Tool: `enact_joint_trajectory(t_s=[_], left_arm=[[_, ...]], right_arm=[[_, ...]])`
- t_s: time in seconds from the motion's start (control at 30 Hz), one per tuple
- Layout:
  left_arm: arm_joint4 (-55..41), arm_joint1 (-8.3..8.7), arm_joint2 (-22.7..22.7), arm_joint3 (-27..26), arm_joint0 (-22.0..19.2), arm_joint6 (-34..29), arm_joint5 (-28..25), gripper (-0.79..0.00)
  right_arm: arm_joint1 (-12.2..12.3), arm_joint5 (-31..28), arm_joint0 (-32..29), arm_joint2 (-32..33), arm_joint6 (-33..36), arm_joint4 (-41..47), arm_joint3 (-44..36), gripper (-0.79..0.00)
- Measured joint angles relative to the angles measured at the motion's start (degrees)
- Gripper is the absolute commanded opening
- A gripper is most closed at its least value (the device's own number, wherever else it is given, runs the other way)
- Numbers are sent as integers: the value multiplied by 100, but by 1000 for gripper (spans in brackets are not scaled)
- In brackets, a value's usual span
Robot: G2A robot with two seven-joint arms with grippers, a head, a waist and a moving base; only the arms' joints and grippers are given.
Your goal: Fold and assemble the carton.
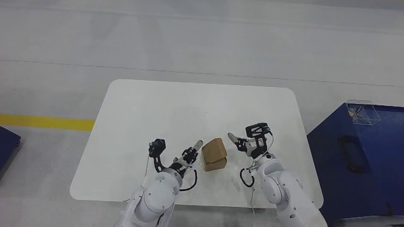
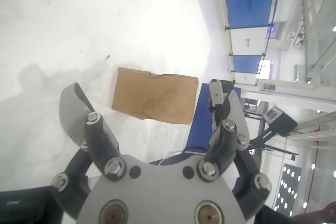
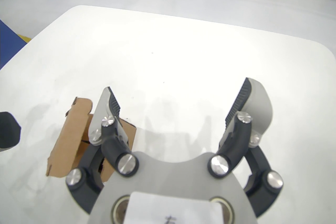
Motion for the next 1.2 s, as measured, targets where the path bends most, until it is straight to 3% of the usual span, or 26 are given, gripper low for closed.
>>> enact_joint_trajectory(t_s=[0.03, 0.13, 0.53, 0.63, 0.7, 0.9, 1.2], left_arm=[[0, 13, -8, 44, -23, -139, -33, -77], [59, 38, 10, 280, -142, -365, -104, -108], [-422, -57, 383, 1253, -607, 74, -337, -123], [-536, -68, 410, 1366, -661, 131, -372, -175], [-594, -75, 434, 1417, -679, 199, -380, -262], [-696, -97, 557, 1540, -708, 366, -433, -237], [-940, -124, 704, 1594, -679, 567, -686, -265]], right_arm=[[-1, -3, -20, -25, -14, -40, -14, 0], [-15, 7, -12, -121, 6, -123, 12, 0], [-122, 225, 391, -546, 309, -244, 516, 0], [-144, 285, 467, -613, 326, -286, 650, 0], [-155, 386, 501, -619, 275, -338, 728, 0], [-174, 899, 602, -285, 202, -39, 878, 0], [-87, 205, 392, 111, 267, 105, 655, 0]])
